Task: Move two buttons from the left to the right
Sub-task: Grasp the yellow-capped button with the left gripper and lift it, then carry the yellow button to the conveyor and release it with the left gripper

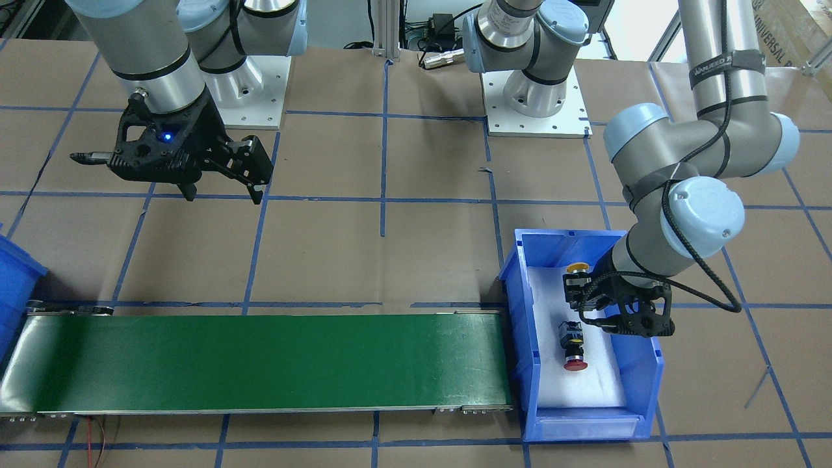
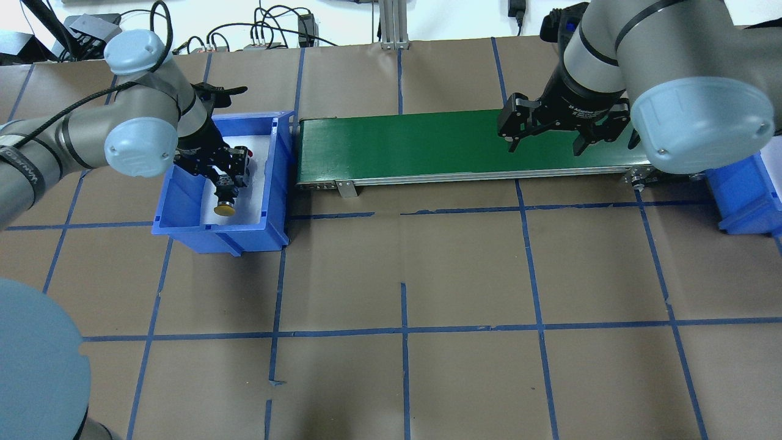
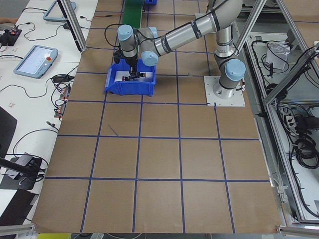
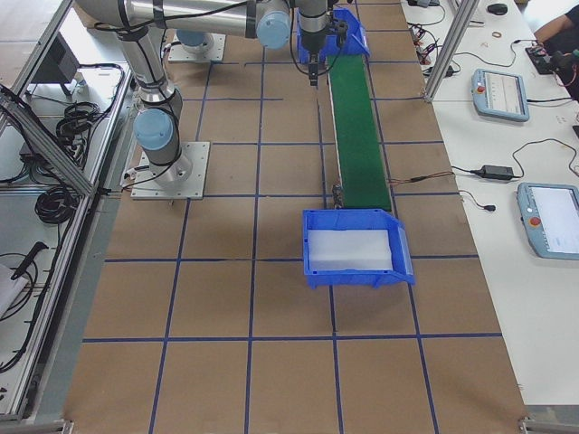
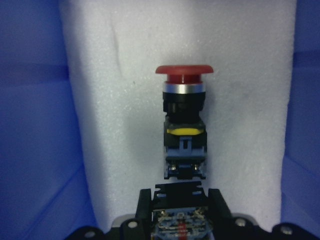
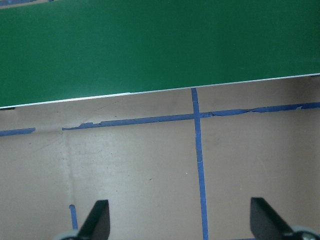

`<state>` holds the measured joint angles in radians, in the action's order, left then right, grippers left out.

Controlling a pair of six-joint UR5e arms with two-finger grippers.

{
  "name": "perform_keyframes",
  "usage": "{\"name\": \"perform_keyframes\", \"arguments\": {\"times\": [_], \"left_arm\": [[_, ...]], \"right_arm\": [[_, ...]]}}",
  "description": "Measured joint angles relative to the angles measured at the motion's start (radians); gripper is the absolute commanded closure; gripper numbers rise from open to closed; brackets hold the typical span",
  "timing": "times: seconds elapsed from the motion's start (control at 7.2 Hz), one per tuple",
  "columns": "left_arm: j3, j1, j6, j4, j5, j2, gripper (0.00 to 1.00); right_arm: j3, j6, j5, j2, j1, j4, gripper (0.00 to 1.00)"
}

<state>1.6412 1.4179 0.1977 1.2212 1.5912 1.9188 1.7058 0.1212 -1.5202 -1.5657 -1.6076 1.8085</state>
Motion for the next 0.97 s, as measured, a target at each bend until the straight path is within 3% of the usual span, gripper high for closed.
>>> {"name": "perform_keyframes", "arguments": {"times": [0.42, 0.97], "left_arm": [[-0.150, 0.092, -0.107, 0.090, 0.000, -0.014, 0.73], [-0.188, 0.229, -0.295, -0.096, -0.023, 0.118, 0.71]], "right_arm": [[0.001, 0.000, 0.000, 0.001, 0.000, 0.000, 0.00], [0.001, 0.000, 0.000, 0.001, 0.000, 0.000, 0.00]]}}
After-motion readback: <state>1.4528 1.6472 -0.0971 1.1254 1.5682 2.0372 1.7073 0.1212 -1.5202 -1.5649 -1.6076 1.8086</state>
